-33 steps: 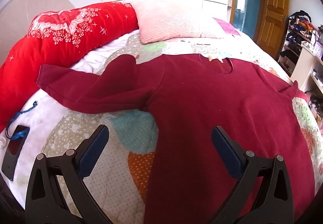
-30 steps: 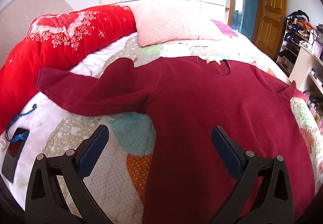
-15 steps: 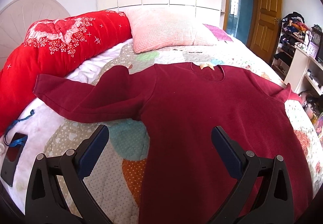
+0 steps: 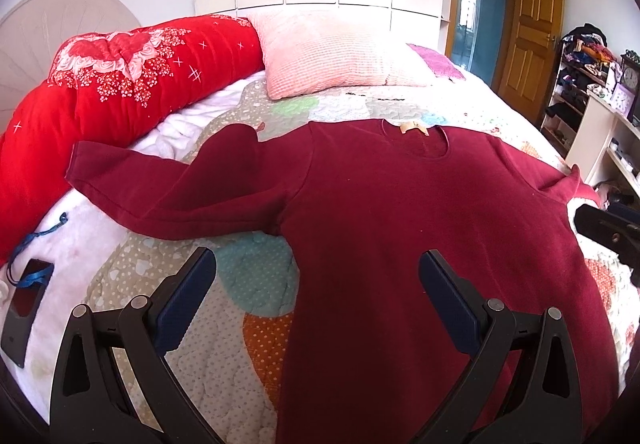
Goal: Fold small clothes
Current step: 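Move the left gripper toward the sweater sleeve nearest it, then grasp the sweater sleeve cuff with the left gripper and lift it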
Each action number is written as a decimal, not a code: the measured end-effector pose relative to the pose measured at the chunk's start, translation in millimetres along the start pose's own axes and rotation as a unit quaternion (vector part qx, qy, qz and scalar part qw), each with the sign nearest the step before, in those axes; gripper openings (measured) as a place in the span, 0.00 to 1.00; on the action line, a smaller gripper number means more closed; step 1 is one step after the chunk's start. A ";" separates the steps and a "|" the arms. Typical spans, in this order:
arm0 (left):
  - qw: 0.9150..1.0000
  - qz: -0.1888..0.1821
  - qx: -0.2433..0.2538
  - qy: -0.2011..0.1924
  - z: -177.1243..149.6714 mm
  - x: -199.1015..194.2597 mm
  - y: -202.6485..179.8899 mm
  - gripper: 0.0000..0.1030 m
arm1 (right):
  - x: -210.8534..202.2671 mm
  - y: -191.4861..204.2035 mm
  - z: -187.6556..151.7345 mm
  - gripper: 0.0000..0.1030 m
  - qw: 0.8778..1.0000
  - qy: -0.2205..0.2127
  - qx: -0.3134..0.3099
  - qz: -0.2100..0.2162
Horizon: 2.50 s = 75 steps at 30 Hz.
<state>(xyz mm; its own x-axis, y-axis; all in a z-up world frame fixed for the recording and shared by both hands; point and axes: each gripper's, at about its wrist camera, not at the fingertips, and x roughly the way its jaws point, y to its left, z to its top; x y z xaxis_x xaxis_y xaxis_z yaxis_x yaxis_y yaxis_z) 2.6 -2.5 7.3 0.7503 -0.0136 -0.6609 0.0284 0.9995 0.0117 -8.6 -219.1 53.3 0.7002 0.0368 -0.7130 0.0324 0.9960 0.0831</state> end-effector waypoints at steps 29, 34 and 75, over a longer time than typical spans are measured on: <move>0.995 0.031 -0.079 0.055 12.2 31.6 49.7 0.99 | 62.7 60.8 -5.8 0.99 0.997 0.050 -0.024 0.046; 0.989 0.054 -0.124 0.062 18.5 39.9 82.4 0.99 | 67.6 72.4 -5.2 0.99 0.997 0.051 -0.040 0.053; 0.947 0.122 -0.287 0.076 52.1 144.0 295.4 0.11 | 97.8 98.6 -8.8 0.99 0.989 0.099 -0.034 0.107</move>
<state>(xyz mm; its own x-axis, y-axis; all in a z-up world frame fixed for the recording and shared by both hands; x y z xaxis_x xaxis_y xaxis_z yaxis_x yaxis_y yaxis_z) 153.5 289.3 -45.4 0.5840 0.1809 -0.7913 -0.5295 0.8238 -0.2025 56.8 -116.6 -14.3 0.5324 0.2547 -0.8073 -0.1541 0.9669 0.2035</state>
